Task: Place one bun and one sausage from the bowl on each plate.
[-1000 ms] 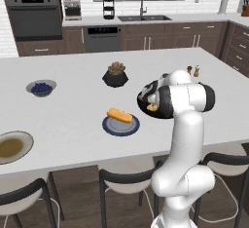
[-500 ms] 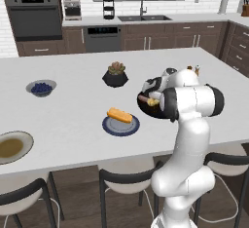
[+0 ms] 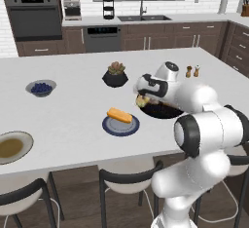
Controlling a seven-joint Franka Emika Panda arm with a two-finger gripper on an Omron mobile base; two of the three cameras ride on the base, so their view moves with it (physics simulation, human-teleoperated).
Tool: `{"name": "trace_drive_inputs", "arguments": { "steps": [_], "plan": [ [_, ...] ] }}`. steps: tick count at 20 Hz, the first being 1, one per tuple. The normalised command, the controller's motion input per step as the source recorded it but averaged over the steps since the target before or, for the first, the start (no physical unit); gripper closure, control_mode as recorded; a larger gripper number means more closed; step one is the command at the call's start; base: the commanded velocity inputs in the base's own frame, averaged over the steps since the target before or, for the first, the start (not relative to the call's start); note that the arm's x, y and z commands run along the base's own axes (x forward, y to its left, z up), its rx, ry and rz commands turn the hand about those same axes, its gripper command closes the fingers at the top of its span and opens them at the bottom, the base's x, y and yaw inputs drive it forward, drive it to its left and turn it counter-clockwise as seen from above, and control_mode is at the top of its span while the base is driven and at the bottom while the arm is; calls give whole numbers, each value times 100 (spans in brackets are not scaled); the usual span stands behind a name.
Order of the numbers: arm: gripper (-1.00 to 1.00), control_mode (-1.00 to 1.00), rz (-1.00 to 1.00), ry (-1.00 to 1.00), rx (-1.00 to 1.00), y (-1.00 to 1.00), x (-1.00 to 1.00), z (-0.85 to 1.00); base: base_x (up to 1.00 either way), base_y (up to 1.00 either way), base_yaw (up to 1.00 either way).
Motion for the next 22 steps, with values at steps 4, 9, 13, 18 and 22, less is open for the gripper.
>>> {"name": "trace_drive_inputs", "arguments": {
  "steps": [4, 9, 13, 18, 22],
  "plan": [
    [100, -100, 50, 0, -11, 100, -79, 50, 0, 0, 0],
    [100, -100, 49, 0, -20, 100, -84, 46, 0, 0, 0],
    [100, -100, 46, 4, -27, 100, -65, 52, 0, 0, 0],
    [100, -100, 36, 9, -26, 100, -32, 47, 0, 0, 0],
    [100, -100, 25, 1, -24, 100, -18, 9, 0, 0, 0]
  ]
}}
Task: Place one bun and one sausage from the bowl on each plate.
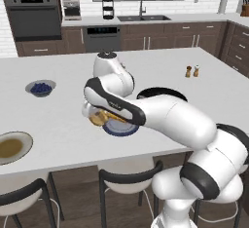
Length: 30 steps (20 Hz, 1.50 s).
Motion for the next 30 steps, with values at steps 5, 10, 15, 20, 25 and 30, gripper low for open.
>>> {"name": "trace_drive_inputs", "arguments": {
  "steps": [5, 10, 15, 20, 25, 30],
  "plan": [
    [100, -100, 18, -4, -3, 67, -10, -7, 0, 0, 0],
    [100, -100, 15, -3, 0, 95, 0, -1, 0, 0, 0],
    [100, -100, 18, 0, 3, 100, 0, -23, 0, 0, 0],
    [100, -100, 19, 0, 13, 76, 0, -15, 0, 0, 0],
    [100, -100, 21, 0, 10, 73, 0, -23, 0, 0, 0],
    [100, -100, 7, 0, -3, 48, -3, -2, 0, 0, 0]
  ]
}}
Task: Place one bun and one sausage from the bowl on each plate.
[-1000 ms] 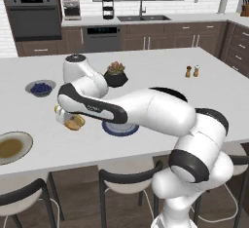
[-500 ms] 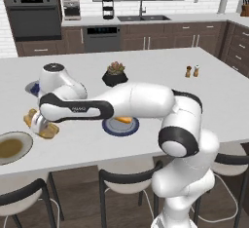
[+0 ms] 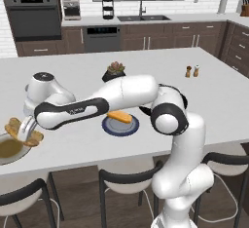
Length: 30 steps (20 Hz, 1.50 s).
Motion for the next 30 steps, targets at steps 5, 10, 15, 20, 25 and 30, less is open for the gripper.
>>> {"name": "trace_drive_inputs", "arguments": {
  "steps": [5, 10, 15, 20, 25, 30],
  "plan": [
    [100, -100, 0, 3, -13, 40, 5, -11, 0, 0, 0],
    [100, -100, 0, 6, -10, 25, -5, 0, 0, 0, 0],
    [100, -100, 0, -10, 1, 0, -12, 0, 0, 0, 0],
    [100, -100, 0, -1, 0, -2, 16, -34, 0, 0, 0],
    [100, -100, 0, -10, 4, -2, 6, -31, 0, 0, 0],
    [100, -100, 0, -1, 0, 5, 38, -49, 0, 0, 0]
  ]
}}
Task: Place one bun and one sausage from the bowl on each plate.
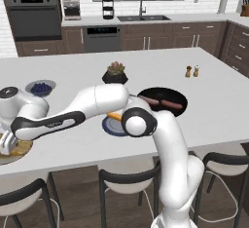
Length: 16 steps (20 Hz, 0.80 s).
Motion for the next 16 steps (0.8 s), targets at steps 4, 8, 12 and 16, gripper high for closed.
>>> {"name": "trace_drive_inputs", "arguments": {
  "steps": [4, 8, 12, 16],
  "plan": [
    [100, -100, 0, 0, 0, 0, 29, -32, 0, 0, 0],
    [100, -100, 0, 0, 0, 18, 10, 0, 0, 0, 0],
    [100, -100, 0, -4, 0, 7, 43, 0, 0, 0, 0],
    [100, -100, 0, -5, 0, 0, 40, 0, 0, 0, 0]
  ]
}}
